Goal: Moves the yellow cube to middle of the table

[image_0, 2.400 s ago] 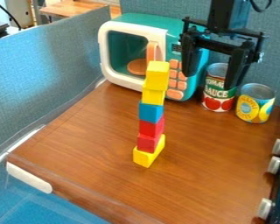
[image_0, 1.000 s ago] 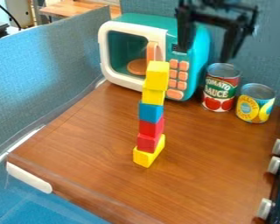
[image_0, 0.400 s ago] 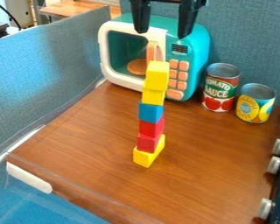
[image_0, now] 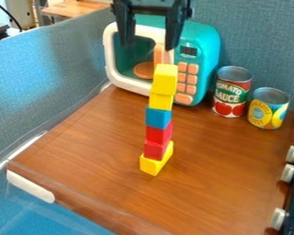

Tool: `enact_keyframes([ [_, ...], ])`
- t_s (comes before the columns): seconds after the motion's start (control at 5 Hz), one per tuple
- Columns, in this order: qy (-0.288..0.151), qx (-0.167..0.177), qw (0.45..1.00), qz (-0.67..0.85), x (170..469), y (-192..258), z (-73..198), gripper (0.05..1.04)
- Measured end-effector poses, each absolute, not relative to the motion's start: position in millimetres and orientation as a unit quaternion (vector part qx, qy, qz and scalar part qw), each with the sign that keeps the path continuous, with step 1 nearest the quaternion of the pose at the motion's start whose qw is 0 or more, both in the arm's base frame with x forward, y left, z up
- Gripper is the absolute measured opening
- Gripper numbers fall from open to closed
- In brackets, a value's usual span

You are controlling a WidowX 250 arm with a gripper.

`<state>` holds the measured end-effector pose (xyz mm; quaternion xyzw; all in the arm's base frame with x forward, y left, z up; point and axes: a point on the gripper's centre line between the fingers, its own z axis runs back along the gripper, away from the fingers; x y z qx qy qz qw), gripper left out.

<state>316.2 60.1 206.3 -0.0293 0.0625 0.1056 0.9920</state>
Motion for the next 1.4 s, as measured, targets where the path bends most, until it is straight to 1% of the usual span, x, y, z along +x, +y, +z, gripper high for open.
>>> enact_keyframes([
  [0.2,0.076,-0.02,0.993,0.091,312,45,194,0.999],
  [0.4,0.059,-0.016,0.995,0.082,311,32,193,0.999],
  [0.6,0.034,-0.019,0.994,0.101,312,28,193,0.999],
  [0.8,0.035,-0.013,0.994,0.101,311,30,194,0.999],
  [1.4,0.083,0.021,0.989,0.124,321,42,170,0.999],
])
